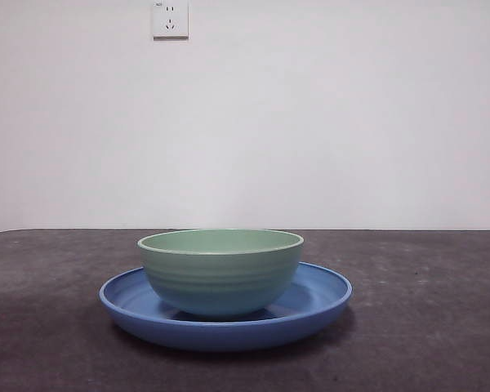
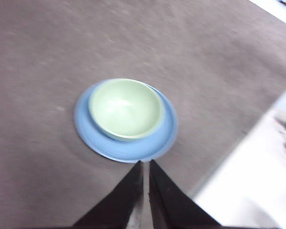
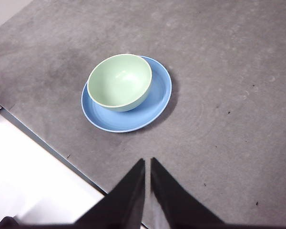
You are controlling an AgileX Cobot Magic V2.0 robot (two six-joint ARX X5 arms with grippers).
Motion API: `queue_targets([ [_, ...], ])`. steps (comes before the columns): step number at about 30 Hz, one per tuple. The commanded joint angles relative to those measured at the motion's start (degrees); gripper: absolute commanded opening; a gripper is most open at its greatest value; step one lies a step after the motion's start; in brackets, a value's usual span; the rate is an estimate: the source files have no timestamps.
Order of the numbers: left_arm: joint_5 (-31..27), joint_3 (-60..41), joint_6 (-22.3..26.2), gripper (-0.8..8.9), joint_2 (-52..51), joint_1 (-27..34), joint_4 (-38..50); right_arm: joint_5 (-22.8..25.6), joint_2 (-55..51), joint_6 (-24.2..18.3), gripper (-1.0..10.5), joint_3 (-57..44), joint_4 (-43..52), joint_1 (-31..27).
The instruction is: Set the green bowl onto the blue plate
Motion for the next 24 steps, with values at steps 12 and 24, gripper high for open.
queue_targets([
  [12, -10.47, -25.20, 9.11, 0.20, -14.21, 27.50, 36.76, -0.07, 0.22, -0.24, 0.2, 1.01, 0.50, 0.20],
  [24, -10.88, -52.48, 2.38, 0.20, -24.35, 41.11, 48.13, -0.07, 0.22, -0.24, 0.2, 1.01, 0.50, 0.20],
])
